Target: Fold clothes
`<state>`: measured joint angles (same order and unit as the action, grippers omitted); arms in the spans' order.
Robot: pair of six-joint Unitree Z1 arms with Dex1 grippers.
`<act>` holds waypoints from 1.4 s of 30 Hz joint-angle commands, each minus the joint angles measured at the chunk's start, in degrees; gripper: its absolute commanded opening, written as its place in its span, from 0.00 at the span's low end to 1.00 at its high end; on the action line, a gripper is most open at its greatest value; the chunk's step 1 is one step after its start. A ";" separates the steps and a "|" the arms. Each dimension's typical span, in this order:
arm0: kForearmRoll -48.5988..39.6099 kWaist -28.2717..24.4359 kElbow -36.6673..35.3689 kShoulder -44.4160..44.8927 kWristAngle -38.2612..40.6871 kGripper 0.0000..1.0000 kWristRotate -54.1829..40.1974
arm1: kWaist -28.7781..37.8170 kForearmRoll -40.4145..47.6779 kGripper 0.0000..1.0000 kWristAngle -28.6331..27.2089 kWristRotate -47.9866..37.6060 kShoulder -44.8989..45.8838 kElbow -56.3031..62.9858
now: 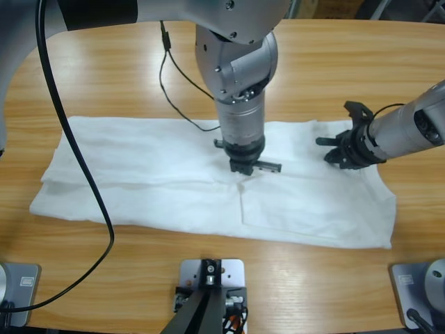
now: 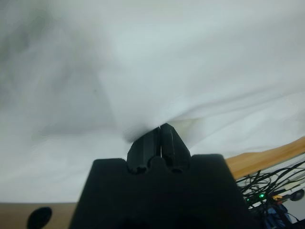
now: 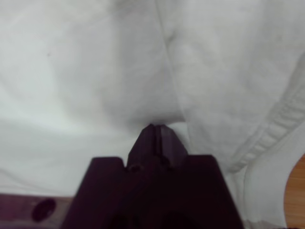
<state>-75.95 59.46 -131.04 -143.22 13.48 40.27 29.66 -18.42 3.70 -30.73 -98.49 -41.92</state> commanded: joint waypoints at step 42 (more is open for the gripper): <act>-19.23 -4.58 -28.87 -1.18 -14.30 0.00 -5.32 | -1.01 -0.29 1.00 -2.98 -0.77 0.44 2.76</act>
<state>-86.11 58.90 -150.45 -151.25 4.49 37.55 29.66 -16.13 2.91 -30.77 -98.14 -40.93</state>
